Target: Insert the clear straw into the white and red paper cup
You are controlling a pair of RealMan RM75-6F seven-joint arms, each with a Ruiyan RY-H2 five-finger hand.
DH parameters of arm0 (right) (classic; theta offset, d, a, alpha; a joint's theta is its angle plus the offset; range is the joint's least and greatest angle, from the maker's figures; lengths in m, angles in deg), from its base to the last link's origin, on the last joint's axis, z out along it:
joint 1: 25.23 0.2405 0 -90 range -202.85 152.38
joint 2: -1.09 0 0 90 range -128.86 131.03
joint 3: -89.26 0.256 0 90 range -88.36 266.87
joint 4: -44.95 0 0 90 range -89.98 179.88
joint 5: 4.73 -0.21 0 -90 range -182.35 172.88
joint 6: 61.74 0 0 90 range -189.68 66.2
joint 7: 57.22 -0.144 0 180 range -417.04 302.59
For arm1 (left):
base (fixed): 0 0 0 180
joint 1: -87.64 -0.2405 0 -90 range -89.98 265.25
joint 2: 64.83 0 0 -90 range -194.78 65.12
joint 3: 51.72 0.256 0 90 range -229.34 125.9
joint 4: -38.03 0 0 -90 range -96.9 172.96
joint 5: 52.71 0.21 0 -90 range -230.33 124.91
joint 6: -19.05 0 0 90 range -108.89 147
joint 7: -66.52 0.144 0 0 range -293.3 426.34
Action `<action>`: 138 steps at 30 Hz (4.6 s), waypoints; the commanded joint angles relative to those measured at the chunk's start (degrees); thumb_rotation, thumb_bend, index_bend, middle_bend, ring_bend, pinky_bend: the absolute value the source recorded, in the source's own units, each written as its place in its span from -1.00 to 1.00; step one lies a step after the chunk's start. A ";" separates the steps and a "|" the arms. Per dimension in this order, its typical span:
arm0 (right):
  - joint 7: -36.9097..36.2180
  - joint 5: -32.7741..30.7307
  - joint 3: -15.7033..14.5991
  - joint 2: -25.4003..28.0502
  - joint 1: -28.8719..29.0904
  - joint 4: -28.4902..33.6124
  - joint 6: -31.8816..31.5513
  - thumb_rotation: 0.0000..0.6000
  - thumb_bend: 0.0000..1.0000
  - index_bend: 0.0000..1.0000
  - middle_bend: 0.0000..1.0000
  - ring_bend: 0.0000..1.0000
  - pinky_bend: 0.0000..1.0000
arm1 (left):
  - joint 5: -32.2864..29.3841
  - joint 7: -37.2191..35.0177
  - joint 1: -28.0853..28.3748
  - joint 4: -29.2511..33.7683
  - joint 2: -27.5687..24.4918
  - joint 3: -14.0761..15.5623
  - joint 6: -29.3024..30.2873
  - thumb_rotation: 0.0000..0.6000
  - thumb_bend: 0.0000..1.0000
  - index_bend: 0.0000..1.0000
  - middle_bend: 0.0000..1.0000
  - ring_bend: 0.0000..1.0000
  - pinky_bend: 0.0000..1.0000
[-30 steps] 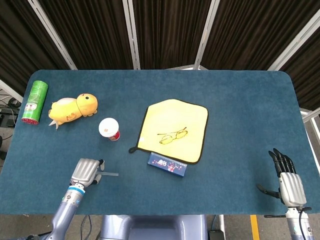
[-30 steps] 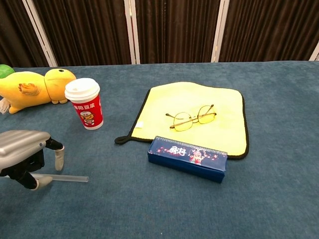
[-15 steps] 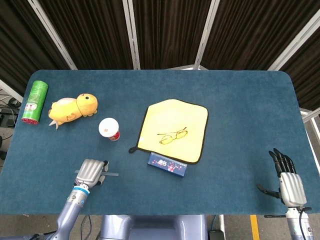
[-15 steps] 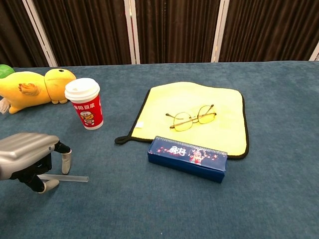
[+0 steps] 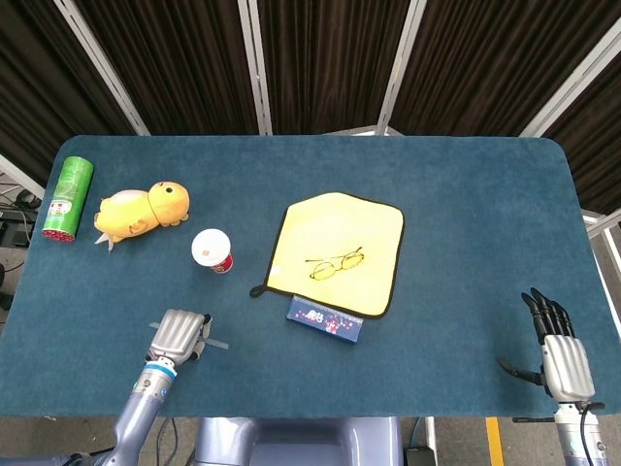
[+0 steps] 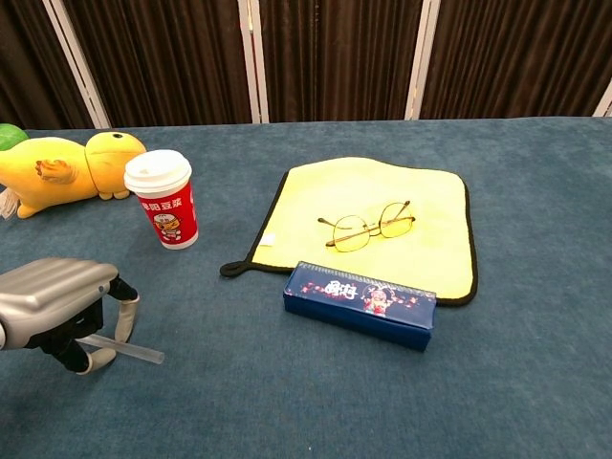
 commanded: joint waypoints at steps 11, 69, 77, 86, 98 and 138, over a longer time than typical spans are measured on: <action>-0.06 -0.05 -0.02 0.07 0.01 0.04 0.17 1.00 -0.85 -1.00 -1.00 -1.00 -1.00 | 1.74 -2.41 0.50 3.56 -2.37 -1.62 2.59 1.00 -0.21 0.14 1.00 0.87 0.59; -2.32 -1.67 0.07 0.71 0.40 0.87 2.92 1.00 -0.85 -1.00 -1.00 -1.00 -1.00 | -8.67 -59.88 4.72 10.52 -9.33 -28.70 -2.45 1.00 -0.21 0.14 1.00 0.87 0.59; -2.40 -1.76 0.11 0.73 0.41 0.84 3.05 1.00 -0.86 -1.00 -1.00 -1.00 -1.00 | -8.07 -61.05 5.24 8.59 -8.65 -27.93 -2.93 1.00 -0.21 0.14 1.00 0.87 0.59; -2.39 -1.83 0.13 0.75 0.40 0.86 3.12 1.00 -0.85 -1.00 -1.00 -1.00 -1.00 | -7.14 -62.23 5.80 7.14 -8.12 -27.39 -3.53 1.00 -0.21 0.14 1.00 0.87 0.59; -2.31 -2.00 0.16 0.75 0.35 0.96 3.21 1.00 -0.85 -1.00 -1.00 -1.00 -1.00 | -6.16 -63.55 6.12 4.63 -7.16 -26.20 -4.23 1.00 -0.21 0.14 1.00 0.87 0.59; -1.47 -2.16 0.12 0.85 0.12 1.09 3.27 1.00 -0.85 -1.00 -1.00 -1.00 -1.00 | 4.03 -65.33 1.57 4.40 -9.49 -21.36 0.01 1.00 -0.53 -0.10 0.75 0.62 0.38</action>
